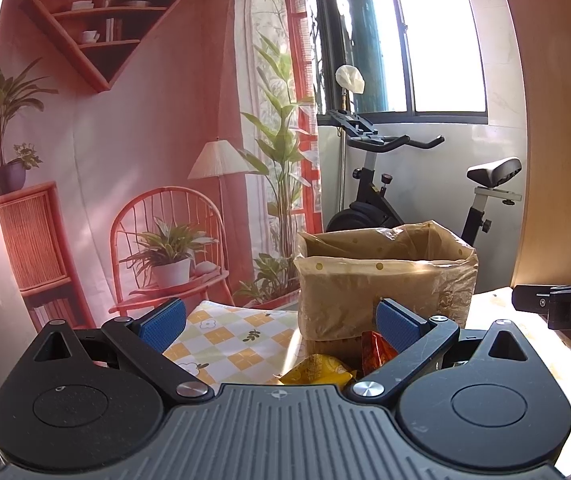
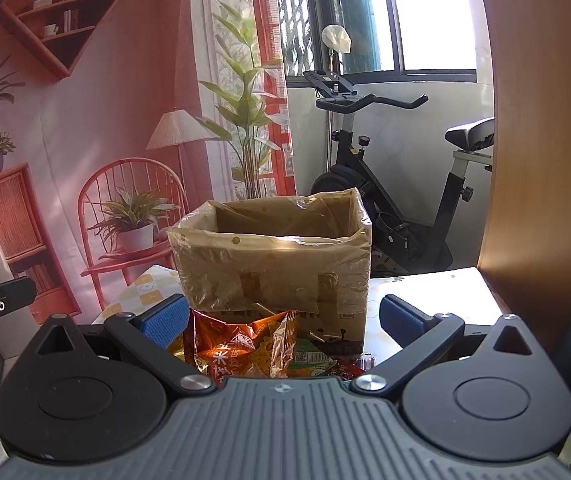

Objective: Organize snacks

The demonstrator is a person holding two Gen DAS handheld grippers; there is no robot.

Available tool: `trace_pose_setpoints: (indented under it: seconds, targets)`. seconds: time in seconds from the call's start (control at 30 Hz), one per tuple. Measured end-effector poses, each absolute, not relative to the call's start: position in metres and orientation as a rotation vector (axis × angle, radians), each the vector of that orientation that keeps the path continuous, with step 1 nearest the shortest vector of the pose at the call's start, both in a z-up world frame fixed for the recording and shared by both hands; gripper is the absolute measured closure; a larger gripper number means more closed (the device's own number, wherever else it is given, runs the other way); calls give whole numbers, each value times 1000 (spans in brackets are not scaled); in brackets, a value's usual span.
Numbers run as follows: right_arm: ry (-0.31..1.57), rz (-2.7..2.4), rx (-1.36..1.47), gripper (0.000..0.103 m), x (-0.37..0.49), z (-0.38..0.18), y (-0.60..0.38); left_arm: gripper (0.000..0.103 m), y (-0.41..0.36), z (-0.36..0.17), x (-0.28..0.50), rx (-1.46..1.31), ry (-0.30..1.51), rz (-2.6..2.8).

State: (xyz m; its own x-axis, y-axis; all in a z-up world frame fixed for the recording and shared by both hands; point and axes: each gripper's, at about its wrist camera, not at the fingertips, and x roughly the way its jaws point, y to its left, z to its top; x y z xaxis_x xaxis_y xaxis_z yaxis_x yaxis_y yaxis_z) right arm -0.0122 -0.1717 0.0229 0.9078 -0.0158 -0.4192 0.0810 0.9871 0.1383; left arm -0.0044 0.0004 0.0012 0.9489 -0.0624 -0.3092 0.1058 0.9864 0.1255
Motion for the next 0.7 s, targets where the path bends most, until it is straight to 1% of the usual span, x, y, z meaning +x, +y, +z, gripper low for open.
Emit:
trace_pose_setpoints:
  seconds: [0.7]
  targets:
    - [429, -48, 155, 0, -13, 21, -172, 1, 0, 0, -5, 139, 308, -85]
